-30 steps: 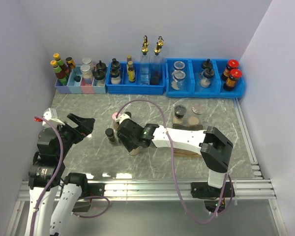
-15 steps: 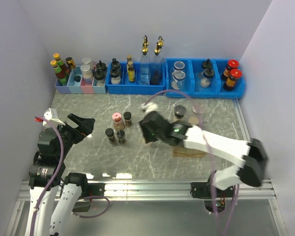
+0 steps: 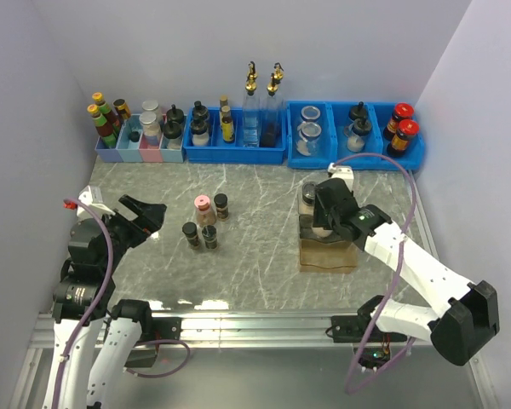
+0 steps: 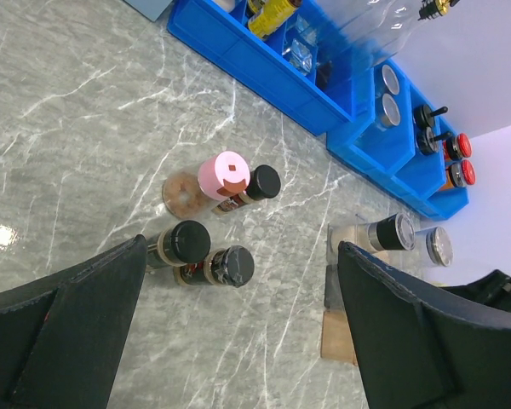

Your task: Organize the condiment bottles

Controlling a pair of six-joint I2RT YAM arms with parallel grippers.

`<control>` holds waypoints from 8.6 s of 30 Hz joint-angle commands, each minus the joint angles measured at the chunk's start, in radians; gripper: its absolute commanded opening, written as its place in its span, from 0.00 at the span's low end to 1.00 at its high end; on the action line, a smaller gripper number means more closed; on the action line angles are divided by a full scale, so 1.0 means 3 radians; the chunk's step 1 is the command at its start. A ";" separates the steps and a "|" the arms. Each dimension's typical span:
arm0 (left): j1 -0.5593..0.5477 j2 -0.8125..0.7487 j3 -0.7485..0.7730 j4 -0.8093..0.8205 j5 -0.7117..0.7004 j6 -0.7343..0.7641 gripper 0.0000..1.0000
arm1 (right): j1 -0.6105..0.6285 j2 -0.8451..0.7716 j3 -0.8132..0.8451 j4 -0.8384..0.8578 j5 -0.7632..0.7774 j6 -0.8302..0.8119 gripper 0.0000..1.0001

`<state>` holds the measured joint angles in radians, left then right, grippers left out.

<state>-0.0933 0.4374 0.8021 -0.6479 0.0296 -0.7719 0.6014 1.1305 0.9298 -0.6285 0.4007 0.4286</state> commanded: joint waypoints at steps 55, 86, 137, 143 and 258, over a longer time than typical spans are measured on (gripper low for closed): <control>-0.0001 0.0035 0.0118 0.0099 -0.0047 -0.0081 0.99 | 0.0147 -0.0425 0.0541 0.0059 -0.0916 -0.0319 0.99; -0.0006 -0.0154 0.0205 -0.0136 -0.0267 -0.0137 1.00 | 0.1355 0.3277 0.3645 0.0392 -0.0763 -0.1132 0.85; -0.0052 -0.0210 0.0292 -0.0274 -0.0390 -0.0096 0.99 | 0.1227 0.3676 0.3589 0.0188 -0.0983 -0.1066 0.74; -0.0052 -0.0226 0.0287 -0.0290 -0.0411 -0.0096 0.99 | 0.1227 0.3728 0.3655 0.0167 -0.1054 -0.1066 0.72; -0.0078 -0.0021 0.0067 0.0160 -0.0032 -0.0060 0.99 | -0.0179 0.0169 -0.0103 0.0515 -0.0098 -0.0023 0.00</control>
<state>-0.1131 0.4355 0.8284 -0.6476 0.0139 -0.7837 0.5552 1.1610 0.8715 -0.4801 0.3721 0.4370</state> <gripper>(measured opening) 0.994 0.554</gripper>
